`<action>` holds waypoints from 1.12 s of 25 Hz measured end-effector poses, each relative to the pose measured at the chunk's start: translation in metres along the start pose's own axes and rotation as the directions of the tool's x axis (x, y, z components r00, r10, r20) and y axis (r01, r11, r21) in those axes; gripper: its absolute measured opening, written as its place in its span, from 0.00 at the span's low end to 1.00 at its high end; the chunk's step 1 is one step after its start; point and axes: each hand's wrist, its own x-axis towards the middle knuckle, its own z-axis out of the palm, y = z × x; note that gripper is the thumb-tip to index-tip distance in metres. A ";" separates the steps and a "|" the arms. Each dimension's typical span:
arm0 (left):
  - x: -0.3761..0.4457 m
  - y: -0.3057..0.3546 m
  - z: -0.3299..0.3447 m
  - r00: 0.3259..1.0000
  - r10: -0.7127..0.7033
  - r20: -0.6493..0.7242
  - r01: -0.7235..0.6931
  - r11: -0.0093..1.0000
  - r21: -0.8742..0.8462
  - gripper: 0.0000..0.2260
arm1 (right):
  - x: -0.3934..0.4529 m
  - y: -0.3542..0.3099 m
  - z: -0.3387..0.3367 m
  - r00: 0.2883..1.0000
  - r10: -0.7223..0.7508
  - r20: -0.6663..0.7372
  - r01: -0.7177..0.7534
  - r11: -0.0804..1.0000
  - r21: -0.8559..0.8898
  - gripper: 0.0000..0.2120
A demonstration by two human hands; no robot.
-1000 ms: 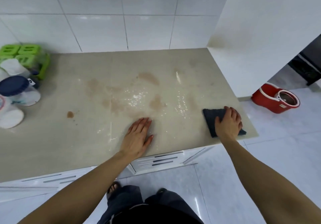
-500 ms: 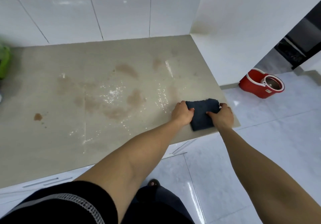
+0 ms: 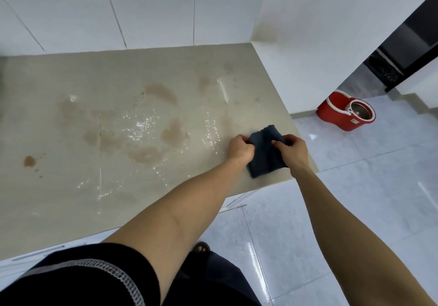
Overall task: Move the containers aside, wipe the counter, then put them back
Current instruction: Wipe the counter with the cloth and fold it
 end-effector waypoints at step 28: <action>-0.075 -0.222 -0.536 0.844 0.304 -0.442 -0.042 0.859 0.510 0.21 | -0.261 -0.188 0.393 0.692 -0.603 0.397 0.711 0.666 -0.228 0.25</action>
